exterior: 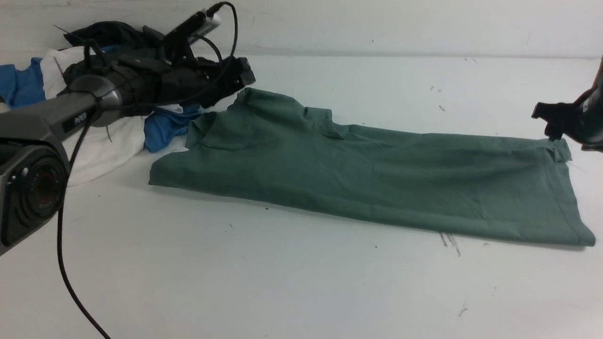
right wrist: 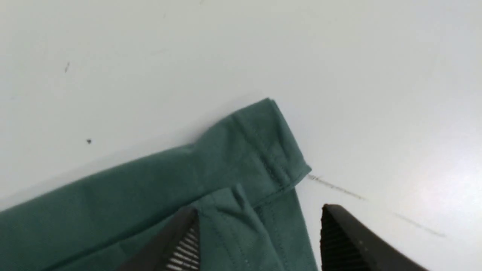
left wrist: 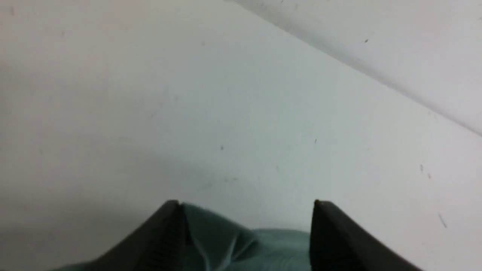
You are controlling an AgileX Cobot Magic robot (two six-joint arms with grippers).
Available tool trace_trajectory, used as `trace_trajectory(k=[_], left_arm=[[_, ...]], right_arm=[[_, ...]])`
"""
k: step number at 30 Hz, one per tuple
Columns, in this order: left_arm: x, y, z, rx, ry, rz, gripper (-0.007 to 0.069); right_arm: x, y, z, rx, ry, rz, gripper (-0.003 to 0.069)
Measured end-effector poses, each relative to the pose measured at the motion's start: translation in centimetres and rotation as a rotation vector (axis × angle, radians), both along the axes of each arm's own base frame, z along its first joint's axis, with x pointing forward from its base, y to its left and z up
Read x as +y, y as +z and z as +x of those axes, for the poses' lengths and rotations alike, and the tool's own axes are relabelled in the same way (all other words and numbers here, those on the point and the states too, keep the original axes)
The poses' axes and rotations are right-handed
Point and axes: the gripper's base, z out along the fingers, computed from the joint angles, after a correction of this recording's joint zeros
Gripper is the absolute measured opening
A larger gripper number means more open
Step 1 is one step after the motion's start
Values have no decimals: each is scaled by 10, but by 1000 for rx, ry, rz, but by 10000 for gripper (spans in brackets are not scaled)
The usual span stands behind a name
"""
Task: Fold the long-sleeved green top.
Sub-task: Use both arms to drag the lower edge of the fabric forward and fold it over the upper edge, then use the right arm to clamp the right edge of the fabric
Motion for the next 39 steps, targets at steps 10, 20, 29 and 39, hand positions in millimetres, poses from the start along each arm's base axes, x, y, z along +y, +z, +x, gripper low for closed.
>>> trace_trajectory(k=[10, 20, 29, 39], left_arm=[[37, 99, -49, 39, -247, 108, 157], [52, 77, -77, 465, -236, 316, -4], [52, 66, -73, 503, -227, 295, -4], [47, 50, -69, 544, -250, 217, -4]], right_arm=[[-6, 21, -15, 303, 255, 110, 48], [-32, -22, -15, 402, 227, 237, 144], [-35, -48, -7, 412, 222, 230, 515], [-26, -52, 2, 347, 223, 344, 449]])
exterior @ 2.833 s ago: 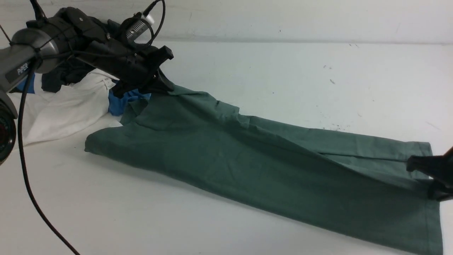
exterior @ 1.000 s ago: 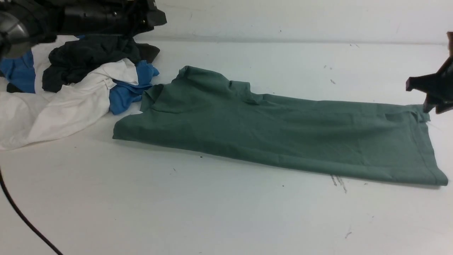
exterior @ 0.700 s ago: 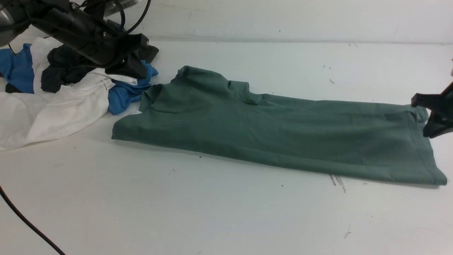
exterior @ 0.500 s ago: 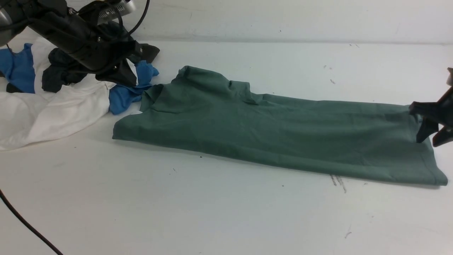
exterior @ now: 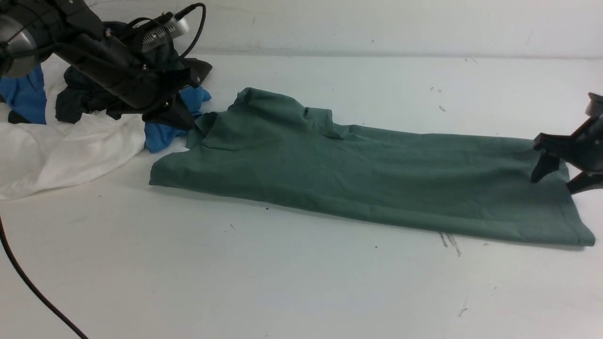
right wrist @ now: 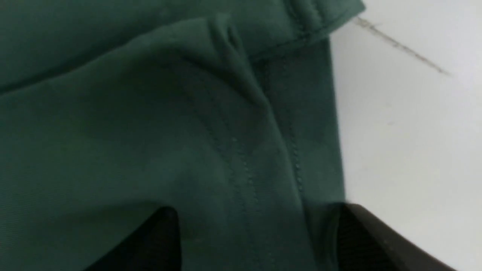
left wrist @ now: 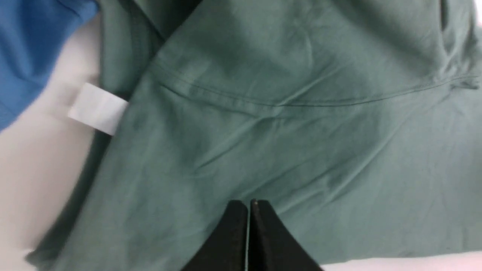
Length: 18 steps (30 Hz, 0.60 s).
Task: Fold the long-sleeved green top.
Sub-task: Use the right arm to clamp the right edge of the fabric, then use the right arm to drag the right edge of the fabric to the left and folds it over the left edge
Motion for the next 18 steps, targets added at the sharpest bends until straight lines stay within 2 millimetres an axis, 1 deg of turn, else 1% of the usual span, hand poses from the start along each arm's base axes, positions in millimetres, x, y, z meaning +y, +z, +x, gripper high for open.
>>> trace_trajectory(k=[1, 2, 3, 4, 5, 6, 8, 9, 10, 11, 12, 13, 14, 15, 16, 18], left_arm=[[-1, 0, -2, 24, -14, -15, -4], [-2, 0, -5, 42, -26, -18, -4], [-3, 1, -7, 61, -40, -20, -4], [-3, 0, -7, 65, -42, -21, -4], [-2, 1, -9, 72, -48, -10, -4], [0, 3, -12, 71, -51, 19, -4], [4, 6, -21, 84, -53, 85, -4], [7, 11, -31, 87, -56, 126, -4], [8, 12, -32, 87, -57, 132, -4], [10, 17, -41, 89, -57, 161, -4], [13, 24, -52, 88, -59, 195, -4], [13, 23, -55, 97, -61, 203, -4], [15, 37, -72, 84, -61, 230, -4], [16, 42, -80, 82, -62, 237, -4], [16, 44, -85, 81, -62, 238, -4], [15, 58, -110, 73, -73, 240, -4]], right_arm=[[3, -1, 1, -5, 9, 35, 358], [5, -2, 1, -6, 24, 50, 311], [7, -2, 0, -3, 42, 68, 190], [7, -3, 0, 1, 47, 73, 156], [7, -3, -1, 14, 60, 77, 78], [5, -3, -4, 39, 70, 75, 35], [-2, -1, -12, 89, 78, 52, 15], [-12, 4, -20, 123, 58, 42, 15], [-14, 5, -22, 134, 55, 36, 15], [-25, 9, -27, 148, 35, 22, 15], [-43, 23, -37, 151, -3, -4, 15], [-43, 25, -37, 149, -2, -9, 15], [-68, 50, -51, 116, -57, -50, 14], [-78, 59, -58, 102, -80, -64, 14], [-82, 66, -61, 92, -92, -75, 14], [-103, 110, -86, 16, -170, -135, 14]])
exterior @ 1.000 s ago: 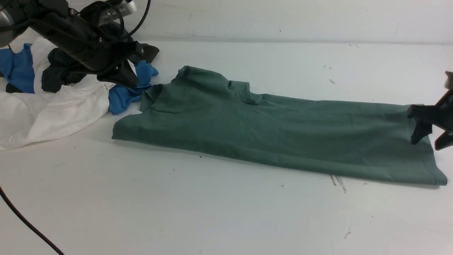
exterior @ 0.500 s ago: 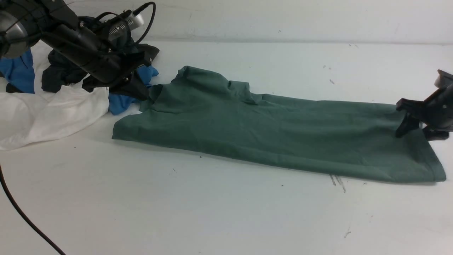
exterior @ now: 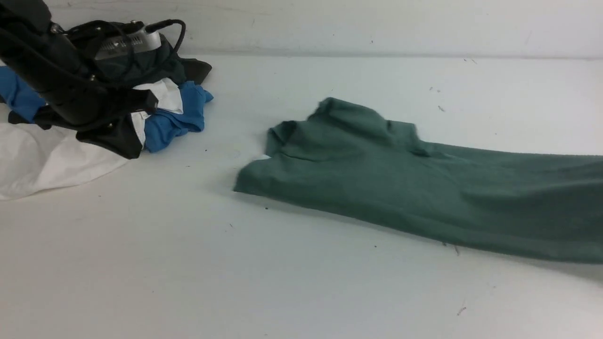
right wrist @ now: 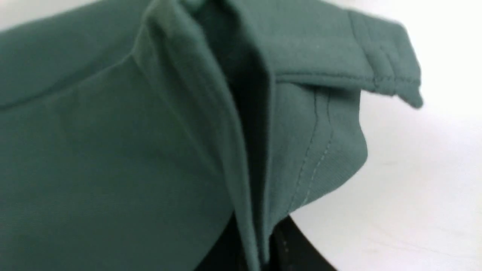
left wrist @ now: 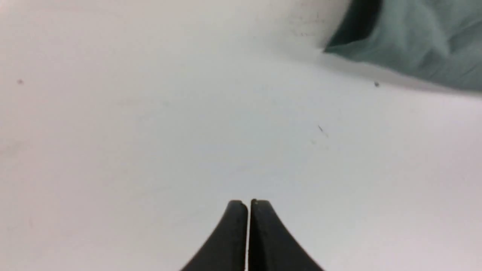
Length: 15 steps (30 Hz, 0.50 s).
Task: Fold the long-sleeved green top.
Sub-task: Use the right arm to drag the right edge of the fabric to the left and folds it over the left edge
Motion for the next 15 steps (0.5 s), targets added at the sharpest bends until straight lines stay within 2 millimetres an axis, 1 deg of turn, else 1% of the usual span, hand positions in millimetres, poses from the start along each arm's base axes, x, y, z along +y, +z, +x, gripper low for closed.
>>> trace_trajectory(k=[1, 2, 3, 4, 5, 6, 7, 8, 9, 10, 11, 12, 13, 15], left_arm=[[0, 5, -9, -4, -5, 0, -4], [-1, 8, -14, -8, -6, 0, -4], [-1, 9, -16, -10, -6, 0, -4], [-1, 14, -23, -21, -6, 1, -4], [-1, 16, -25, -25, -6, 0, -4], [-1, 16, -26, -27, -6, 0, -4], [-2, 19, -28, -33, -5, -12, -4], [-2, 19, -28, -33, -5, -12, -4], [-3, 20, -28, -35, -4, -23, -4], [-3, 20, -28, -34, -4, -29, -4], [-4, 19, -28, -31, -3, -35, -4], [-4, 19, -28, -31, -3, -36, -4], [-4, 19, -28, -31, -2, -43, -4], [-5, 19, -28, -31, -2, -48, -4]], right_arm=[[-3, 24, -12, -43, -28, -28, 14], [-2, 37, -18, -69, -45, -39, 14], [-2, 41, -19, -77, -49, -42, 14], [6, 67, -26, -139, -63, -54, 14], [13, 82, -28, -181, -69, -51, 14], [15, 85, -28, -189, -65, -51, 14], [33, 108, -25, -263, -58, -35, 14], [38, 112, -24, -277, -49, -34, 14], [61, 130, -18, -339, -20, -7, 14], [76, 137, -14, -367, 1, 18, 14], [99, 144, -7, -396, 35, 53, 14], [107, 145, -5, -399, 53, 63, 14], [137, 145, 3, -400, 100, 104, 14], [174, 138, 14, -389, 156, 151, 14]])
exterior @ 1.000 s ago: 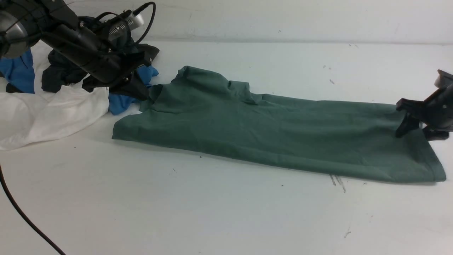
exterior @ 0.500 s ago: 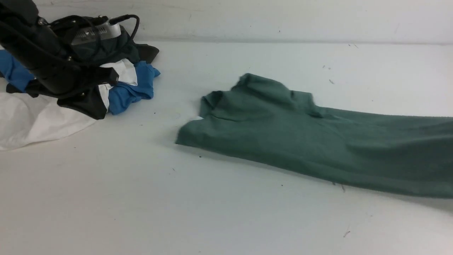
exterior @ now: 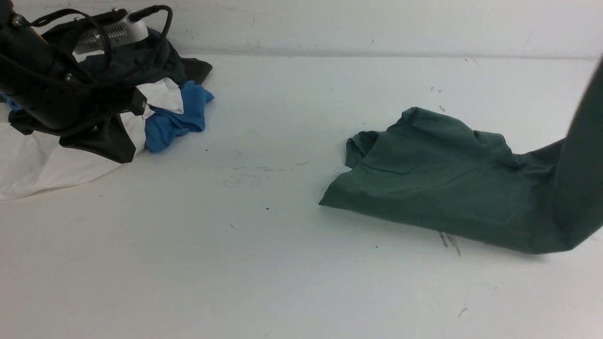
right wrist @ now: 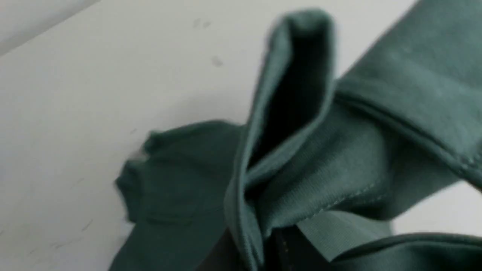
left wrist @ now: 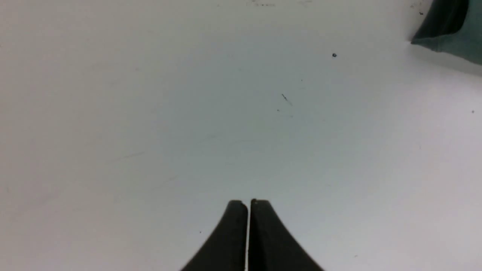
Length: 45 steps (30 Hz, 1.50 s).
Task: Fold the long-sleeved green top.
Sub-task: Use the right arm to drag the right edge of the fabric to the left and folds it over the left edge
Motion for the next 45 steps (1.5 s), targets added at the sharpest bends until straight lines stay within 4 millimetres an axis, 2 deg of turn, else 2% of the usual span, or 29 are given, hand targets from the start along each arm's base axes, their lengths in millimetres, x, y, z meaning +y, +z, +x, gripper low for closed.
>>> trace_trajectory(k=[3, 4, 5, 8, 10, 14, 16, 17, 19, 20, 23, 24, 25, 27, 31, 32, 34, 39, 40, 42, 43, 44, 45], left_arm=[[-1, 0, 0, -1, 0, -6, -4], [-1, 0, 0, 0, 0, -9, -4], [-1, 0, 0, 1, 0, -10, -4], [-1, -1, 0, 2, 0, -10, -4], [-1, -1, 0, 2, 0, -10, -4], [-1, -1, 0, 5, 0, -7, -4], [0, -3, 1, 10, -2, 0, -4], [0, -3, 1, 10, -2, 0, -4], [0, -7, 3, 20, -2, 5, -4], [0, -7, 3, 20, -2, 5, -4], [1, -12, 6, 35, -2, 6, -4], [1, -13, 6, 36, -2, 6, -4], [1, -14, 7, 40, -2, 6, -4], [1, -16, 8, 44, -6, 7, -4], [1, -17, 9, 46, -9, 8, -4], [1, -17, 9, 46, -9, 8, -4], [1, -17, 9, 46, -9, 8, -4], [1, -17, 9, 46, -9, 8, -4], [1, -17, 9, 46, -9, 8, -4], [1, -17, 9, 46, -9, 8, -4], [1, -17, 9, 46, -9, 8, -4], [1, -17, 9, 46, -9, 8, -4], [1, -17, 9, 46, -9, 8, -4]], right_arm=[[58, -22, 20, 19, 93, 37, 16], [79, -38, 32, 28, 117, 51, 21], [92, -46, 36, 32, 133, 58, 24], [140, -93, 60, 51, 167, 85, 67], [165, -122, 70, 61, 179, 101, 132], [189, -157, 78, 90, 181, 140, 272], [189, -158, 79, 94, 185, 143, 348], [188, -158, 79, 92, 189, 141, 354], [177, -144, 78, 81, 218, 115, 413], [177, -144, 78, 81, 218, 115, 413], [149, -111, 73, 101, 267, 70, 435], [144, -107, 72, 106, 270, 64, 435], [132, -95, 68, 124, 298, 36, 428], [116, -86, 66, 124, 323, -28, 384], [100, -88, 62, 147, 319, -104, 246], [94, -101, 55, 198, 326, -144, 149], [89, -121, 39, 286, 339, -183, 36], [82, -176, 4, 506, 360, -198, -10], [81, -195, -5, 560, 362, -195, -13], [80, -218, -12, 595, 358, -193, -14], [80, -221, -14, 605, 359, -193, -14], [79, -238, -20, 642, 359, -193, -14], [78, -245, -23, 665, 361, -195, -14]])
